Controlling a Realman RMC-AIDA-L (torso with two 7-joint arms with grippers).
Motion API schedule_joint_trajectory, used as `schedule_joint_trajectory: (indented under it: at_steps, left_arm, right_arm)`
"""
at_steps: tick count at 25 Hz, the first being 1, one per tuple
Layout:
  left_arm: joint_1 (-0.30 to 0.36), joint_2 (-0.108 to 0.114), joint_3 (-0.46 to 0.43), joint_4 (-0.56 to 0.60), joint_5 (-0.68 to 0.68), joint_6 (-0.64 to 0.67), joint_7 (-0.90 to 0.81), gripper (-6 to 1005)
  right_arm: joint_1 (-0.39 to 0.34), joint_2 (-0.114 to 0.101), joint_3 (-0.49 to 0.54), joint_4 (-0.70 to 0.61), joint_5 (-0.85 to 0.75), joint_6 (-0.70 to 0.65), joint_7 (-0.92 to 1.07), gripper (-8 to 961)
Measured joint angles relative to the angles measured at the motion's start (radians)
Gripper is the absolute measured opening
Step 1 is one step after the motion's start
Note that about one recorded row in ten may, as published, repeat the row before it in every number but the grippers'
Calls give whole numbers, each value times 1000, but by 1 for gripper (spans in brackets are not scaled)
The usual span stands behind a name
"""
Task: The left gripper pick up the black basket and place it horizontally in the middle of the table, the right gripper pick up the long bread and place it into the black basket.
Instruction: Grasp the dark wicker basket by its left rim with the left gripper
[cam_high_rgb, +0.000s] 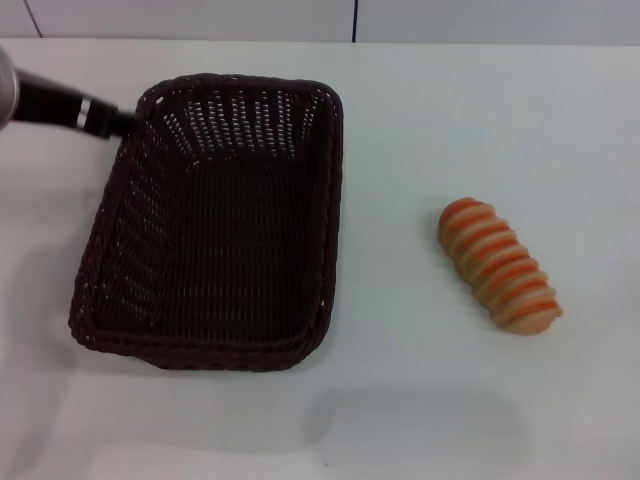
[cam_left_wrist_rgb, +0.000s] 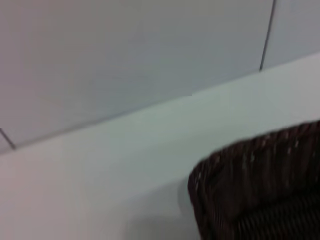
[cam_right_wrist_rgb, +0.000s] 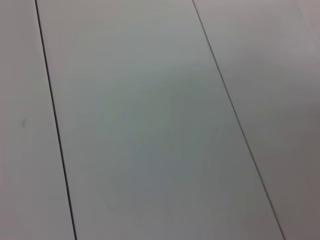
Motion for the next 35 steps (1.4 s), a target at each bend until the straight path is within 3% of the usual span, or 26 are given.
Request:
schedule_joint_trajectory:
  at_steps: [8, 16, 24, 33, 35]
  left_arm:
    - [21, -3, 29, 92, -5, -11, -9, 783]
    - [21, -4, 66, 112, -6, -14, -21, 783]
    - [-2, -4, 80, 198, -6, -10, -26, 783]
    - [-10, 1, 93, 193, -7, -7, -13, 783]
    - [-11, 1, 98, 189, -5, -6, -11, 731]
  right_arm:
    - [0, 0, -1, 1, -2, -2, 0, 828]
    - [-2, 0, -1, 1, -2, -2, -1, 828]
    - [-5, 0, -2, 0, -4, 0, -2, 827]
    - [0, -3, -13, -5, -4, 5, -3, 827]
    - [0, -3, -13, -5, -4, 5, -3, 827]
